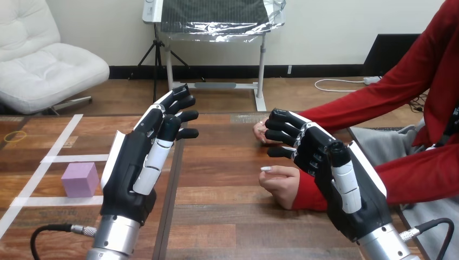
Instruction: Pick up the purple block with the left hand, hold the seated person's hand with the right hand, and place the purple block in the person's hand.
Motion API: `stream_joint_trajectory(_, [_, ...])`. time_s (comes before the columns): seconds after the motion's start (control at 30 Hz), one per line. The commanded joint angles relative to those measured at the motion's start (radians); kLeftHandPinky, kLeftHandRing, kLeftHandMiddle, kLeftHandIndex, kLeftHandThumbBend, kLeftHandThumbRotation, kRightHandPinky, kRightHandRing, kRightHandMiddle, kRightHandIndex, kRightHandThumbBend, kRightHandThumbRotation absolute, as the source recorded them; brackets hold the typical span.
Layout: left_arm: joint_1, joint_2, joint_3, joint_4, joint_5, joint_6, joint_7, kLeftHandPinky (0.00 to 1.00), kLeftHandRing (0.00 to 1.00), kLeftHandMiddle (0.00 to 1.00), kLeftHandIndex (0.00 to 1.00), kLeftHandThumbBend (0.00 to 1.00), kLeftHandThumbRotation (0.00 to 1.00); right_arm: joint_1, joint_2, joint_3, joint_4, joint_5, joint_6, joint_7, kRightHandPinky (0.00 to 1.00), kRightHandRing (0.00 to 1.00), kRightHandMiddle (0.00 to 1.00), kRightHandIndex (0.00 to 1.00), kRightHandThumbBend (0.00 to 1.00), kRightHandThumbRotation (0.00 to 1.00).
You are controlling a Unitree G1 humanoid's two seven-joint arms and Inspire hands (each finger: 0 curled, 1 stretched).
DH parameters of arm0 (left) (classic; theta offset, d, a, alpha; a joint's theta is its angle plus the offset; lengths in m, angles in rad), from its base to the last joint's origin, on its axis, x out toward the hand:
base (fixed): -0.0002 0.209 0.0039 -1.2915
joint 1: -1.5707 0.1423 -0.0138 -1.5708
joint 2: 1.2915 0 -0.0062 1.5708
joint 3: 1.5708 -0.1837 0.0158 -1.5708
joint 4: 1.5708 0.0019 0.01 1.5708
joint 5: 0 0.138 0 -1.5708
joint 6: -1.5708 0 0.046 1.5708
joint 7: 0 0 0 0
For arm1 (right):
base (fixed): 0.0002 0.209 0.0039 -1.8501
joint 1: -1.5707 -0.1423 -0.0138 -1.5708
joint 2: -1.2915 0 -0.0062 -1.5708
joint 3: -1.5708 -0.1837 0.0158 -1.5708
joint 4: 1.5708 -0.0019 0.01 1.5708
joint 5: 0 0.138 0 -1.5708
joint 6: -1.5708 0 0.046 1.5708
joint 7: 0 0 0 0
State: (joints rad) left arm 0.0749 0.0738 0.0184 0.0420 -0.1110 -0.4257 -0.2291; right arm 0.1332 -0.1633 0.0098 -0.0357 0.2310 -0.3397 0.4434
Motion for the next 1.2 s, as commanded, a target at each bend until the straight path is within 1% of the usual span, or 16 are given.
stream_joint_trajectory(0.0, [-0.053, 0.004, 0.005, -0.011, 0.002, -0.015, 0.006, 0.69, 0.80, 0.83, 0.83, 0.65, 0.86, -0.058, -0.014, -0.006, -0.042, 0.003, -0.005, 0.005, 0.76, 0.84, 0.85, 0.84, 0.85, 1.00])
stream_joint_trajectory(0.2, [-0.059, 0.007, 0.011, 0.002, 0.009, -0.022, 0.011, 0.69, 0.79, 0.83, 0.83, 0.65, 0.85, -0.058, -0.016, -0.006, -0.043, -0.003, -0.005, 0.004, 0.76, 0.85, 0.85, 0.84, 0.85, 1.00])
stream_joint_trajectory(0.33, [-0.069, 0.011, 0.019, 0.018, -0.003, -0.021, 0.007, 0.68, 0.79, 0.83, 0.83, 0.65, 0.84, -0.057, -0.015, -0.005, -0.047, -0.004, -0.003, 0.002, 0.76, 0.85, 0.85, 0.84, 0.85, 1.00])
stream_joint_trajectory(0.4, [-0.074, 0.014, 0.023, 0.026, -0.008, -0.021, 0.004, 0.68, 0.79, 0.83, 0.83, 0.61, 0.83, -0.056, -0.015, -0.005, -0.048, -0.004, -0.003, 0.002, 0.76, 0.85, 0.85, 0.84, 0.85, 1.00])
stream_joint_trajectory(0.53, [-0.094, 0.033, 0.038, 0.056, 0.028, -0.009, 0.028, 0.70, 0.80, 0.84, 0.84, 0.60, 0.81, -0.055, -0.015, -0.005, -0.050, -0.002, 0.000, 0.002, 0.76, 0.85, 0.85, 0.84, 0.84, 1.00])
stream_joint_trajectory(0.6, [-0.100, 0.038, 0.041, 0.063, 0.035, -0.003, 0.032, 0.73, 0.82, 0.84, 0.84, 0.61, 0.81, -0.055, -0.014, -0.006, -0.051, -0.001, 0.001, 0.001, 0.76, 0.85, 0.85, 0.84, 0.84, 1.00])
stream_joint_trajectory(0.67, [-0.121, 0.051, 0.050, 0.095, 0.050, -0.001, 0.043, 0.76, 0.83, 0.85, 0.85, 0.61, 0.80, -0.054, -0.015, -0.006, -0.050, 0.000, 0.000, 0.002, 0.76, 0.85, 0.85, 0.84, 0.84, 1.00])
stream_joint_trajectory(0.7, [-0.127, 0.054, 0.052, 0.104, 0.055, -0.001, 0.046, 0.79, 0.84, 0.86, 0.86, 0.61, 0.79, -0.054, -0.015, -0.006, -0.050, 0.000, 0.000, 0.003, 0.76, 0.85, 0.85, 0.84, 0.84, 1.00])
stream_joint_trajectory(0.83, [-0.165, 0.079, 0.064, 0.167, 0.091, -0.011, 0.069, 0.83, 0.86, 0.87, 0.87, 0.59, 0.78, -0.054, -0.014, -0.006, -0.048, 0.004, -0.003, 0.007, 0.76, 0.85, 0.85, 0.84, 0.84, 1.00])
stream_joint_trajectory(0.9, [-0.179, 0.087, 0.067, 0.188, 0.103, -0.015, 0.076, 0.85, 0.87, 0.88, 0.88, 0.56, 0.77, -0.054, -0.014, -0.006, -0.048, 0.005, -0.002, 0.007, 0.76, 0.85, 0.85, 0.84, 0.84, 1.00])
stream_joint_trajectory(0.93, [-0.195, 0.097, 0.070, 0.212, 0.114, -0.024, 0.081, 0.86, 0.87, 0.88, 0.88, 0.54, 0.77, -0.054, -0.014, -0.006, -0.049, 0.005, 0.001, 0.006, 0.76, 0.85, 0.85, 0.84, 0.84, 1.00])
stream_joint_trajectory(0.97, [-0.205, 0.103, 0.072, 0.228, 0.120, -0.032, 0.084, 0.88, 0.88, 0.89, 0.88, 0.50, 0.76, -0.054, -0.014, -0.005, -0.049, 0.005, 0.003, 0.006, 0.76, 0.84, 0.85, 0.84, 0.85, 1.00])
stream_joint_trajectory(1.1, [-0.238, 0.124, 0.072, 0.283, 0.141, -0.062, 0.098, 0.89, 0.89, 0.90, 0.89, 0.44, 0.75, -0.053, -0.014, -0.006, -0.049, 0.006, 0.005, 0.006, 0.76, 0.84, 0.85, 0.84, 0.85, 1.00])
stream_joint_trajectory(1.17, [-0.275, 0.145, 0.074, 0.338, 0.176, -0.078, 0.125, 0.88, 0.89, 0.90, 0.89, 0.43, 0.74, -0.052, -0.015, -0.006, -0.047, 0.005, 0.002, 0.007, 0.75, 0.84, 0.85, 0.84, 0.85, 1.00])
